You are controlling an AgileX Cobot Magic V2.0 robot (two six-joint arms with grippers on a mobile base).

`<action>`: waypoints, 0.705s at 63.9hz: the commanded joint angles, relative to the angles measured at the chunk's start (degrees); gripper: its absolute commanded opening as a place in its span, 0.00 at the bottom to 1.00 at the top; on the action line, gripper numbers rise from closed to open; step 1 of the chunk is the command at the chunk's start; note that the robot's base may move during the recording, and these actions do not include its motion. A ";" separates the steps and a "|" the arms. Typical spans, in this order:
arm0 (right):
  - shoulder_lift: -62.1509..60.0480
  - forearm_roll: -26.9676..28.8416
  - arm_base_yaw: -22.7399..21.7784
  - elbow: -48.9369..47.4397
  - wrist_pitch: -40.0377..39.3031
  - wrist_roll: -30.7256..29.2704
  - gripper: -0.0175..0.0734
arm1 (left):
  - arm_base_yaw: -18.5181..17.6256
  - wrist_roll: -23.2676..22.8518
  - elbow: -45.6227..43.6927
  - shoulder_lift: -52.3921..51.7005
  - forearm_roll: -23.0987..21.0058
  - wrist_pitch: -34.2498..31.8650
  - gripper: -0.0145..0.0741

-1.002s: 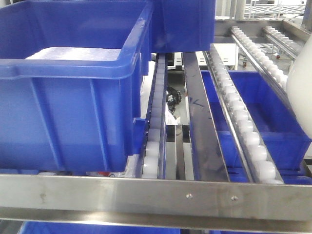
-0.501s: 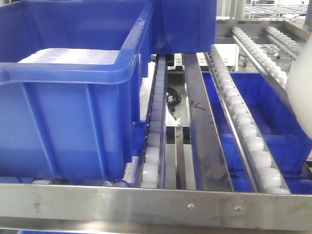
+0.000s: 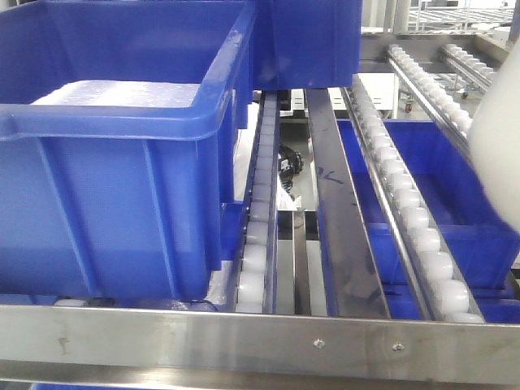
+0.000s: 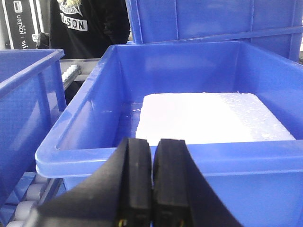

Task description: Move white bin to right shelf second layer

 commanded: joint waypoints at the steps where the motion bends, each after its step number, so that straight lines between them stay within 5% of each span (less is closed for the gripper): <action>1: 4.40 -0.69 -0.24 -2.88 -5.25 -0.25 0.29 | 0.00 -0.43 1.90 -0.86 -0.19 -4.89 0.26; 23: 20.99 -2.01 -7.99 -10.80 -8.36 -0.25 0.29 | 0.00 -0.43 1.90 -0.86 -0.19 -4.89 0.26; 45: 29.07 -1.57 -8.12 -10.69 -12.40 -0.25 0.29 | 0.00 -0.43 1.90 -0.86 -0.19 -4.89 0.26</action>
